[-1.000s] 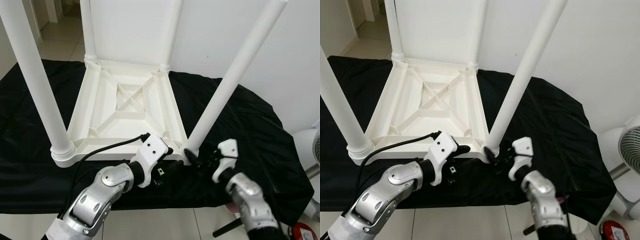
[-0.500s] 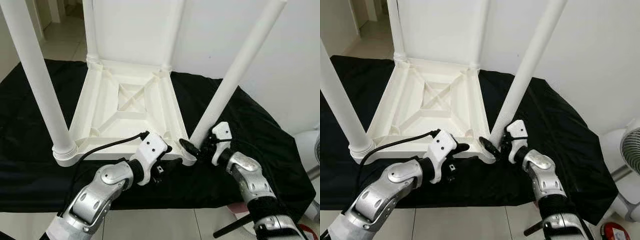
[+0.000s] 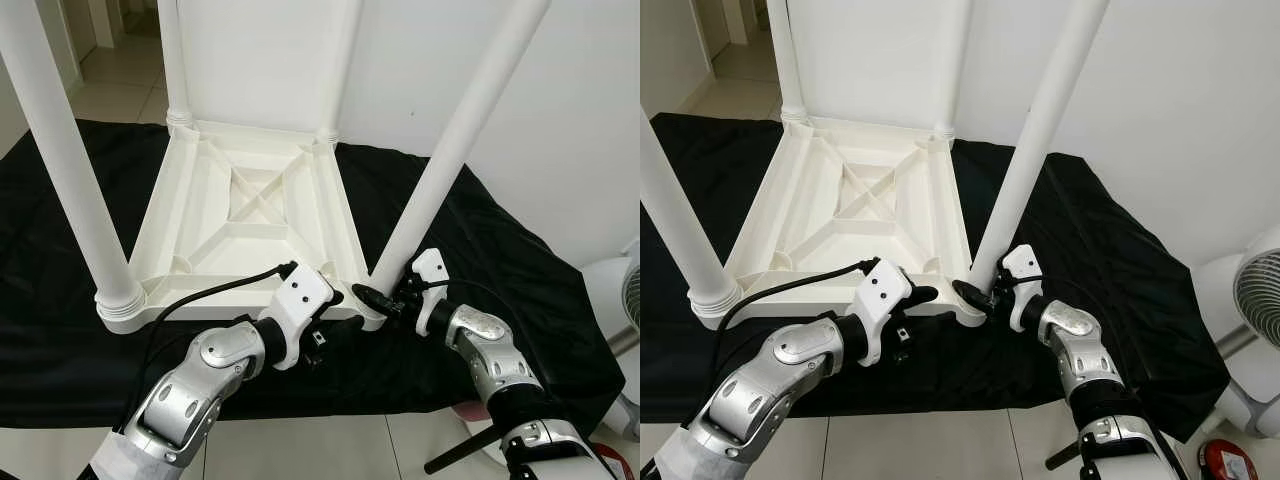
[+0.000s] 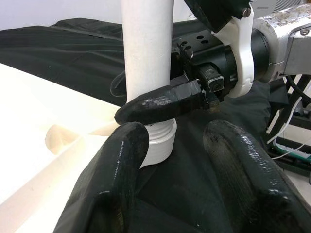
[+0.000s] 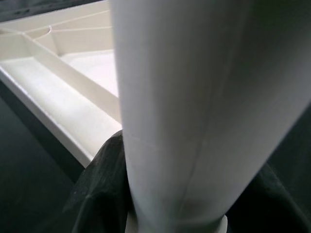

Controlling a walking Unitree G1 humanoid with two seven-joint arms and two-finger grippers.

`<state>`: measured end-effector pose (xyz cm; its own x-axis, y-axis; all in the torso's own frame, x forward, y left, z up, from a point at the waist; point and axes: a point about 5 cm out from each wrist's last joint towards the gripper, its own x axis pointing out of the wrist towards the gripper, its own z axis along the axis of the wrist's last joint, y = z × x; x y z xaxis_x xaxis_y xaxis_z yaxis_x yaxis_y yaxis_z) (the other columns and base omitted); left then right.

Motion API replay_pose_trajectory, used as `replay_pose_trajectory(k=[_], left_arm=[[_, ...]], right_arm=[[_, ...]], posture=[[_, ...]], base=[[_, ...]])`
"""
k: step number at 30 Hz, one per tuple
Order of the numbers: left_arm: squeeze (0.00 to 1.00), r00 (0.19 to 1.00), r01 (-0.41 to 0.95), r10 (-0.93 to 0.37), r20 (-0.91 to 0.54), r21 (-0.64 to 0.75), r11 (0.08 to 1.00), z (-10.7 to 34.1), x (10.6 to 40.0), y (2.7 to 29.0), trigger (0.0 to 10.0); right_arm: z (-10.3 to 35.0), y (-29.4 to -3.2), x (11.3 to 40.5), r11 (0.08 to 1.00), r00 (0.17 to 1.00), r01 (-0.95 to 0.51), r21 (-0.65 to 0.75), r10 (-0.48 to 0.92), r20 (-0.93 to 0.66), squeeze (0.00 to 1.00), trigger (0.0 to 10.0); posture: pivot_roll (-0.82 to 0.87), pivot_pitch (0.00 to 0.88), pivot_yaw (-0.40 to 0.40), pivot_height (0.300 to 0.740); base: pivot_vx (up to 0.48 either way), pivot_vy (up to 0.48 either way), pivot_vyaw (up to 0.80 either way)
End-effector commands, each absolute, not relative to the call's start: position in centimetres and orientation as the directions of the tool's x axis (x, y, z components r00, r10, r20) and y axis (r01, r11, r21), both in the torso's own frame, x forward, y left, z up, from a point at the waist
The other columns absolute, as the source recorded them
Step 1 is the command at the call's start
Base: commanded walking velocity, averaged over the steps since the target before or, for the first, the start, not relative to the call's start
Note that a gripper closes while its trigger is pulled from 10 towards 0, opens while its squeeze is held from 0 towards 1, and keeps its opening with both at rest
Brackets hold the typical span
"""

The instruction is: Building children table

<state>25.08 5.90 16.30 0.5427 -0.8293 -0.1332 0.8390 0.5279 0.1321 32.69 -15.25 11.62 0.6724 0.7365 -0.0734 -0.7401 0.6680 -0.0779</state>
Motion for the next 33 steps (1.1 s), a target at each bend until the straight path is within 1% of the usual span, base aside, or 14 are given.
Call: replay_pose_trajectory(k=[1,4,5,11,13,16,18,22,23,25,27,31,32,33], left_arm=[[0.00,0.524,0.850,-0.841,-0.134,0.143,0.507,16.4,25.0,5.7,10.0],[0.00,0.524,0.850,-0.841,-0.135,0.143,0.506,16.4,25.0,5.7,10.0],[0.00,0.520,0.852,-0.843,-0.135,0.139,0.504,16.4,24.9,5.6,10.0],[0.00,0.514,0.857,-0.847,-0.137,0.133,0.498,16.3,24.8,5.5,10.0],[0.00,0.511,0.859,-0.849,-0.138,0.132,0.495,16.3,24.8,5.4,10.0],[0.00,0.509,0.859,-0.850,-0.138,0.132,0.494,16.3,24.8,5.4,10.0],[0.00,0.506,0.861,-0.851,-0.138,0.131,0.491,16.2,24.7,5.4,10.0],[0.00,0.505,0.862,-0.852,-0.139,0.131,0.490,16.2,24.7,5.4,10.0],[0.00,0.505,0.862,-0.852,-0.138,0.130,0.490,16.2,24.6,5.3,10.0],[0.00,0.505,0.862,-0.852,-0.138,0.130,0.490,16.2,24.6,5.3,10.0],[0.00,0.508,0.860,-0.850,-0.137,0.130,0.493,16.2,24.6,5.3,10.0],[0.00,0.509,0.860,-0.850,-0.136,0.130,0.494,16.1,24.5,5.3,10.0],[0.00,0.510,0.859,-0.850,-0.136,0.129,0.495,16.1,24.5,5.2,10.0],[0.00,0.510,0.859,-0.850,-0.136,0.129,0.495,16.1,24.5,5.2,10.0]], right_arm=[[11.3,-14.6,32.6,0.676,0.679,-0.734,-0.064,0.729,-0.083,0.00,10.0],[11.5,-14.5,32.7,0.704,0.705,-0.709,-0.045,0.706,-0.057,0.00,10.0],[11.8,-13.9,32.8,0.775,0.775,-0.631,-0.019,0.631,-0.028,0.00,10.0],[12.2,-12.5,32.8,0.819,0.819,-0.573,0.009,0.573,0.001,0.00,10.0],[12.6,-11.4,32.6,0.849,0.849,-0.529,0.014,0.529,0.010,0.00,10.0],[12.7,-10.9,32.5,0.860,0.861,-0.509,0.018,0.509,0.011,0.00,10.0],[12.9,-9.8,32.0,0.881,0.882,-0.471,0.044,0.471,0.006,0.00,10.0],[12.9,-9.4,31.9,0.896,0.898,-0.439,0.061,0.440,-0.001,0.00,10.0],[12.8,-9.2,31.7,0.935,0.938,-0.344,0.089,0.346,-0.009,0.00,10.0],[12.8,-9.2,31.7,0.935,0.938,-0.344,0.089,0.346,-0.009,0.00,10.0],[12.4,-9.1,31.1,0.976,0.983,-0.174,0.128,0.180,-0.037,0.00,10.0],[12.3,-9.0,30.9,0.981,0.987,-0.150,0.126,0.156,-0.042,0.00,10.0],[12.3,-9.2,30.7,0.982,0.988,-0.141,0.122,0.147,-0.046,0.19,10.0],[12.3,-9.2,30.7,0.982,0.988,-0.141,0.122,0.147,-0.046,0.19,10.0]], posture=[[0.04,0.000,-0.135,0.740],[0.04,0.000,-0.135,0.740],[0.03,0.000,-0.131,0.740],[0.03,0.000,-0.128,0.740],[0.02,0.000,-0.127,0.740],[0.02,0.000,-0.127,0.740],[0.02,0.000,-0.129,0.740],[0.02,0.000,-0.129,0.740],[0.03,0.000,-0.143,0.740],[0.03,0.000,-0.143,0.740],[0.04,0.000,-0.151,0.740],[0.03,0.000,-0.153,0.740],[0.03,0.000,-0.155,0.740],[0.03,0.000,-0.155,0.740]], base=[[0.000,0.000,0.00],[0.000,0.000,0.00],[0.000,0.000,0.00],[0.000,0.000,0.00],[0.000,0.000,0.00],[0.000,0.000,0.00],[0.000,0.000,0.00],[0.000,0.000,0.00],[0.000,0.000,0.00],[0.000,0.000,0.00],[0.000,0.000,0.00],[0.000,0.000,0.00],[0.000,0.000,0.00],[0.000,0.000,0.00]])
